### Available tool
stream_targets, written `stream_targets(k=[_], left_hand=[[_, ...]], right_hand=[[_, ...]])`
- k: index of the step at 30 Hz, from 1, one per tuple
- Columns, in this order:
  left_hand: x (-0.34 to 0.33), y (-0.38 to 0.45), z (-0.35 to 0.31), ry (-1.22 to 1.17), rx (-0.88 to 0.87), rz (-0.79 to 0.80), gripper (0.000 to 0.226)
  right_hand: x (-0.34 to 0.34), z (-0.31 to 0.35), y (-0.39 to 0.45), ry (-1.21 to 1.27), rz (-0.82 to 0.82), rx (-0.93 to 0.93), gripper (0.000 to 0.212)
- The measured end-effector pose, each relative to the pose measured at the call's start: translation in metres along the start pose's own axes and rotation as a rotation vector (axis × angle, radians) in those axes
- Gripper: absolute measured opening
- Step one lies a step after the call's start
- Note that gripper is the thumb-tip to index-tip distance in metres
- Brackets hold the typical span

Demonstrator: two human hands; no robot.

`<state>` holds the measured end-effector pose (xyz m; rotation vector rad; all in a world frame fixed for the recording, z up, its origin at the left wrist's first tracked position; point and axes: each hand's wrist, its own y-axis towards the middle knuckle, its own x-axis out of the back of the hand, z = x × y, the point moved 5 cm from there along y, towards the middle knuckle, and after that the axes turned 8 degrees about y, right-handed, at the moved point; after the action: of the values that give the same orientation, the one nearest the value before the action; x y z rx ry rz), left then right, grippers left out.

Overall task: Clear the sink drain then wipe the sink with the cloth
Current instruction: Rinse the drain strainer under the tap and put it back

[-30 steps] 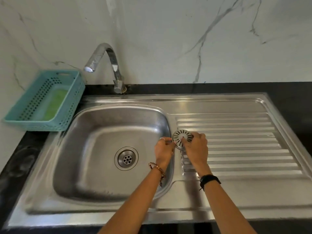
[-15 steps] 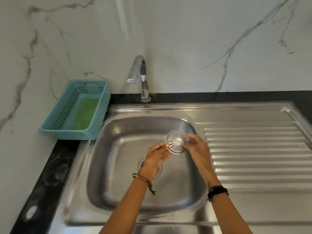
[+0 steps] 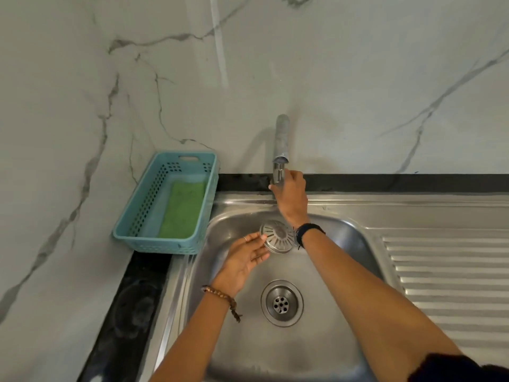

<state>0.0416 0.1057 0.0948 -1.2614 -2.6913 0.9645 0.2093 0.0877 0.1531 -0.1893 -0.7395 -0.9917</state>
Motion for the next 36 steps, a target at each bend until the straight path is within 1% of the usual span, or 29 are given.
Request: stream_targets(k=[4, 6, 8, 10, 13, 15, 16, 17, 18, 19, 20, 23, 24, 26, 27, 29, 30, 33, 34, 35, 36], left_hand=[[0.002, 0.016, -0.002, 0.008, 0.013, 0.019, 0.009], [0.003, 0.024, -0.002, 0.024, 0.023, 0.033, 0.009], [0.004, 0.031, 0.000, 0.043, 0.037, 0.045, 0.008], [0.005, 0.038, 0.004, 0.049, 0.058, 0.045, 0.007], [0.008, 0.044, 0.016, 0.055, 0.103, 0.017, 0.007], [0.011, 0.047, 0.028, 0.058, 0.135, -0.018, 0.009], [0.013, 0.048, 0.034, 0.053, 0.143, -0.032, 0.013], [0.014, 0.048, 0.039, 0.052, 0.146, -0.035, 0.016], [0.014, 0.048, 0.043, 0.051, 0.141, -0.026, 0.016], [0.013, 0.047, 0.045, 0.046, 0.135, -0.012, 0.016], [0.012, 0.047, 0.047, 0.040, 0.133, -0.003, 0.016], [0.012, 0.043, 0.050, 0.043, 0.137, -0.035, 0.014], [0.012, 0.042, 0.051, 0.032, 0.140, -0.052, 0.015], [0.013, 0.038, 0.051, 0.027, 0.141, -0.068, 0.016], [0.013, 0.036, 0.051, 0.039, 0.136, -0.061, 0.017], [0.011, 0.033, 0.051, 0.105, 0.107, -0.054, 0.016], [0.010, 0.031, 0.050, 0.177, 0.071, -0.060, 0.015], [0.005, 0.029, 0.046, 0.527, -0.130, -0.105, 0.015], [0.002, 0.027, 0.045, 0.615, -0.205, -0.109, 0.015], [-0.002, 0.025, 0.046, 0.664, -0.268, -0.101, 0.015], [-0.005, 0.024, 0.046, 0.687, -0.313, -0.092, 0.016]], right_hand=[[-0.013, -0.003, 0.000, -0.244, -0.102, 0.097, 0.046], [-0.019, -0.005, 0.002, -0.380, -0.083, 0.158, 0.048], [-0.021, -0.007, 0.006, -0.450, -0.008, 0.236, 0.055], [-0.017, -0.009, 0.009, -0.369, 0.076, 0.274, 0.059], [-0.006, -0.019, -0.005, -0.299, 0.110, 0.305, 0.061], [-0.003, -0.030, -0.038, -0.163, 0.080, 0.299, 0.049], [-0.008, -0.033, -0.061, -0.112, 0.095, 0.348, 0.042], [-0.016, -0.035, -0.085, -0.110, 0.151, 0.421, 0.039], [-0.027, -0.038, -0.107, -0.147, 0.240, 0.502, 0.041], [-0.037, -0.047, -0.122, -0.185, 0.322, 0.534, 0.042], [-0.045, -0.058, -0.130, -0.184, 0.374, 0.481, 0.043], [-0.048, -0.084, -0.132, -0.098, 0.339, 0.153, 0.048], [-0.048, -0.082, -0.134, -0.099, 0.334, 0.154, 0.048], [-0.051, -0.068, -0.143, -0.133, 0.344, 0.348, 0.048], [-0.054, -0.063, -0.146, -0.112, 0.364, 0.395, 0.049], [-0.052, -0.062, -0.142, 0.025, 0.381, 0.221, 0.052], [-0.052, -0.066, -0.137, 0.135, 0.378, 0.088, 0.051], [-0.052, -0.078, -0.119, 0.447, 0.377, -0.369, 0.039], [-0.052, -0.085, -0.115, 0.513, 0.366, -0.508, 0.030], [-0.050, -0.091, -0.111, 0.546, 0.350, -0.585, 0.020], [-0.048, -0.094, -0.107, 0.579, 0.335, -0.630, 0.016]])
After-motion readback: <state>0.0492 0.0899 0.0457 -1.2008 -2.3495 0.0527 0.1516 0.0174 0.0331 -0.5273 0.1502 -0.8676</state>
